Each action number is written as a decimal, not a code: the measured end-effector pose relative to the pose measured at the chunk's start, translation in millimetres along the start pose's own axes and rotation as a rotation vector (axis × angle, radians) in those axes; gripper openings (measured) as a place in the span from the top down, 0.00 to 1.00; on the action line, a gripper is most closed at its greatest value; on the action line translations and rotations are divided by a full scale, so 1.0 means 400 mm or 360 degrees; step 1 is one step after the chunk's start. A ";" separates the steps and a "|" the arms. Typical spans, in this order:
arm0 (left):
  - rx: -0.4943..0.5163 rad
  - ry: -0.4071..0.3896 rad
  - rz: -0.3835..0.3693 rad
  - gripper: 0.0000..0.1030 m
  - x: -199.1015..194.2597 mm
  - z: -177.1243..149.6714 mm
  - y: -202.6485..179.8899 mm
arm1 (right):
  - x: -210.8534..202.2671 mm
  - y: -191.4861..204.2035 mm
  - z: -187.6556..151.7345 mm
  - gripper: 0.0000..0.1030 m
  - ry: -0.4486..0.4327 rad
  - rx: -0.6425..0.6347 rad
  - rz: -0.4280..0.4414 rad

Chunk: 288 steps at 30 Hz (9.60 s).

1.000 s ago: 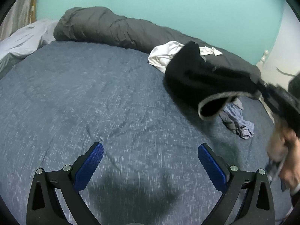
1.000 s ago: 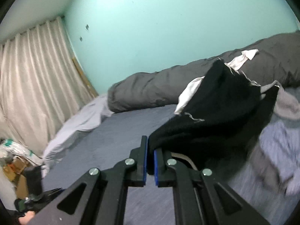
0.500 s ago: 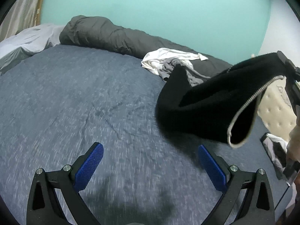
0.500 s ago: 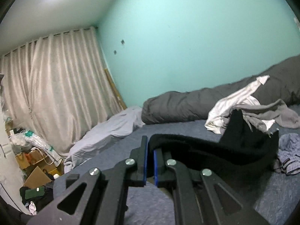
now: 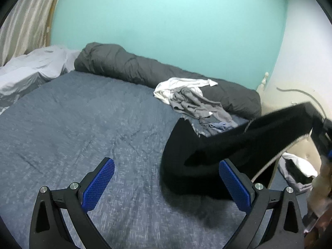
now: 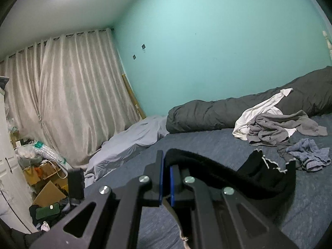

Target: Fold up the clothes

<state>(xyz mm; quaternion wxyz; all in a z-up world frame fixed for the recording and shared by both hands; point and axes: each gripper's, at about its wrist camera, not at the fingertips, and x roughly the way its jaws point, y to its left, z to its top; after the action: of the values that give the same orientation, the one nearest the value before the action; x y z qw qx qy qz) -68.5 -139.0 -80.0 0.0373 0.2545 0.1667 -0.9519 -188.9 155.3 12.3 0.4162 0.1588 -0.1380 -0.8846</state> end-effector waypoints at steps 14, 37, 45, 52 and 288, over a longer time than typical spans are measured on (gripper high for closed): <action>0.0069 -0.0108 -0.0055 0.00 -0.163 0.010 -0.092 | -0.163 0.158 -0.029 0.96 0.0028 -0.0060 -0.0044; 0.0137 -0.0204 -0.0081 0.00 -0.327 0.020 -0.167 | -0.282 0.244 -0.027 0.96 -0.0022 -0.0133 -0.0100; 0.0149 -0.0210 -0.0082 0.00 -0.343 0.026 -0.179 | -0.298 0.245 -0.022 0.96 -0.0035 -0.0152 -0.0112; 0.0097 -0.0166 -0.0111 0.00 -0.298 0.006 -0.153 | -0.246 0.208 -0.046 0.96 0.0022 -0.0159 -0.0150; -0.0093 0.0232 -0.0055 0.01 0.253 -0.248 0.063 | 0.173 -0.423 -0.269 0.95 0.0848 0.0042 -0.0807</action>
<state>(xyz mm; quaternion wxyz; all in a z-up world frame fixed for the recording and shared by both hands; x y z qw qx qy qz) -105.7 -127.9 -218.7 0.0161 0.3190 0.2010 -0.9260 -305.3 193.4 -160.8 0.2029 0.4181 0.0076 -0.8854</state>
